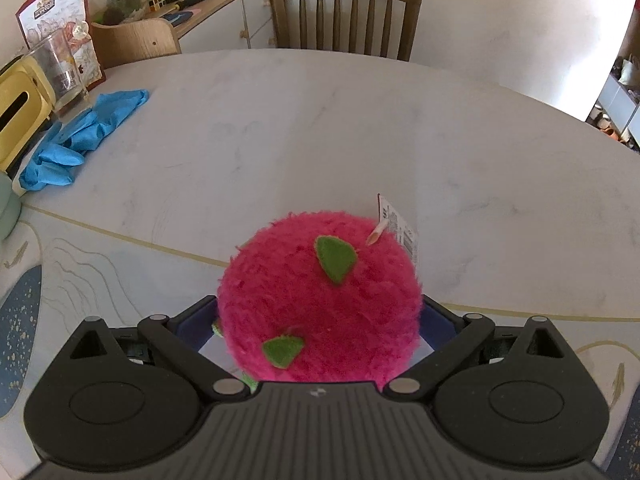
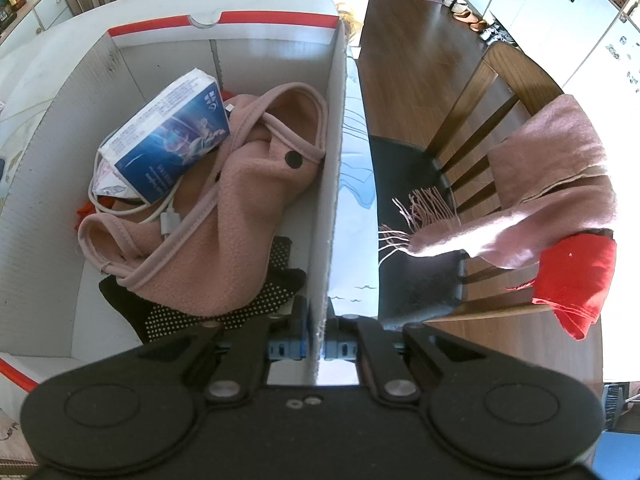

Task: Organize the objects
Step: 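Close the left gripper on the pink plush and lift it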

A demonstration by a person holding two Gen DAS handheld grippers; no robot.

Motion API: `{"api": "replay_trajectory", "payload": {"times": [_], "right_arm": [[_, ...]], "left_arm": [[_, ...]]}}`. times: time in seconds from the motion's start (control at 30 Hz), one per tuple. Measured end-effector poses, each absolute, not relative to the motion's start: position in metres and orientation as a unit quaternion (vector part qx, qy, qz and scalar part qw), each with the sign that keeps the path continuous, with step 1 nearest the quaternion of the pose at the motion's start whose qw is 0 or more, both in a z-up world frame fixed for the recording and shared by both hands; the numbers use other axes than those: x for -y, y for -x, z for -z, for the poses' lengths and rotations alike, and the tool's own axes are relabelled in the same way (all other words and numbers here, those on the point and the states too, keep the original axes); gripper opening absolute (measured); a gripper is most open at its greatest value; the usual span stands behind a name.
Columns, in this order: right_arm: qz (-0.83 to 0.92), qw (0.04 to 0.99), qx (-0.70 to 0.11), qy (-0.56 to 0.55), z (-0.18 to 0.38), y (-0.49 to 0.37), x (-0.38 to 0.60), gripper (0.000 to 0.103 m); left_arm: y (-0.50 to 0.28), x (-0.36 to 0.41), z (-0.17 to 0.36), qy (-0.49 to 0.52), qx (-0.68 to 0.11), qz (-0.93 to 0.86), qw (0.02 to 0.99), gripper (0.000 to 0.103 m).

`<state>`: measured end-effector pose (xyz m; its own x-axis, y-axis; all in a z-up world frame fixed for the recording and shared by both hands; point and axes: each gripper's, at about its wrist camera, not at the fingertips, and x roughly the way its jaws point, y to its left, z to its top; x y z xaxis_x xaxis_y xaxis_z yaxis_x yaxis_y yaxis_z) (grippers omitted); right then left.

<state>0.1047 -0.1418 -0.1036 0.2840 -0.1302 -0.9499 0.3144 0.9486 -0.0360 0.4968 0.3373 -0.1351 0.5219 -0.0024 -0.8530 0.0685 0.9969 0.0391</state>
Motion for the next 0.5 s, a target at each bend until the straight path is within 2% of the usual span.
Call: {"api": "replay_trajectory", "payload": {"times": [0.2, 0.5], "right_arm": [[0.141, 0.799, -0.579, -0.078, 0.104, -0.103, 0.141, 0.005], [0.136, 0.803, -0.575, -0.077, 0.103, -0.101, 0.141, 0.005]], "left_arm": [[-0.49, -0.334, 0.13, -0.049, -0.48, 0.027, 0.875, 0.087], [-0.461, -0.325, 0.11, -0.048, -0.472, 0.054, 0.879, 0.086]]}}
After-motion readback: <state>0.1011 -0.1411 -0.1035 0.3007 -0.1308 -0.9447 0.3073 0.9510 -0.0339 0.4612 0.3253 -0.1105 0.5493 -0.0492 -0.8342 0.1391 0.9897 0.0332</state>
